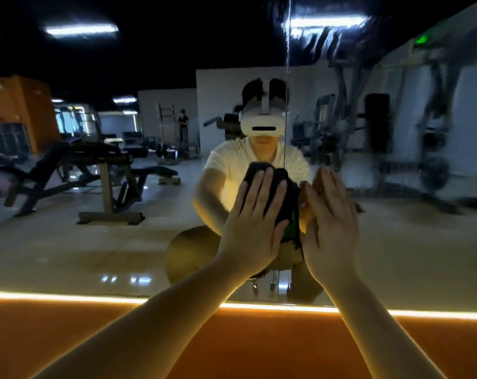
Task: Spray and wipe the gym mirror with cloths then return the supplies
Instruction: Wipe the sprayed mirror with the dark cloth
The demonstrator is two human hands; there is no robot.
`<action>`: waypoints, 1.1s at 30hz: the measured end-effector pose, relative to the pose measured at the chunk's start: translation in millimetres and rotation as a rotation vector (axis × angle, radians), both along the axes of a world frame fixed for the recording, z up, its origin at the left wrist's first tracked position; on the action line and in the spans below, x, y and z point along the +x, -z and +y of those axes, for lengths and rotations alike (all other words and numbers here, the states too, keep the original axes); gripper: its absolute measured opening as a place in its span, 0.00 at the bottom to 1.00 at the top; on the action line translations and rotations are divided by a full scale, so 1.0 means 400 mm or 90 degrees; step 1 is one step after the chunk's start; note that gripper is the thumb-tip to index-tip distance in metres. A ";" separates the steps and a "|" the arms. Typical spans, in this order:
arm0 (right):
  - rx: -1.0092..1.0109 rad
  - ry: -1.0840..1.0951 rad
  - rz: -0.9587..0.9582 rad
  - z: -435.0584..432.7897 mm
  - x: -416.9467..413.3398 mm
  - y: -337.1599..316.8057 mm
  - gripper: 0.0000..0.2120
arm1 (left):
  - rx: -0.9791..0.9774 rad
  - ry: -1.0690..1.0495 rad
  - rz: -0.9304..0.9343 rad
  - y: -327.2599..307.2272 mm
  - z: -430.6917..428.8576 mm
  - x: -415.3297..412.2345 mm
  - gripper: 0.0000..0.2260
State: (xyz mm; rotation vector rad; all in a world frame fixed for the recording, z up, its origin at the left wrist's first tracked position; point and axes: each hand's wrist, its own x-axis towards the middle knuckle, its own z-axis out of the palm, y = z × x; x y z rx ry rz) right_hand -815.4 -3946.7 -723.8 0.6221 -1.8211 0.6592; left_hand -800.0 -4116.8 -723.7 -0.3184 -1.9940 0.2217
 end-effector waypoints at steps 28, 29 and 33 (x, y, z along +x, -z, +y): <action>-0.028 0.003 0.039 -0.084 0.013 0.062 0.27 | 0.084 -0.054 0.117 -0.043 -0.332 0.068 0.32; -0.017 0.002 0.034 -0.092 0.015 0.067 0.28 | 0.140 -0.075 0.141 -0.033 -0.366 0.076 0.33; -0.011 0.003 0.010 -0.108 0.019 0.082 0.29 | 0.446 -0.144 0.204 0.023 -0.417 0.104 0.35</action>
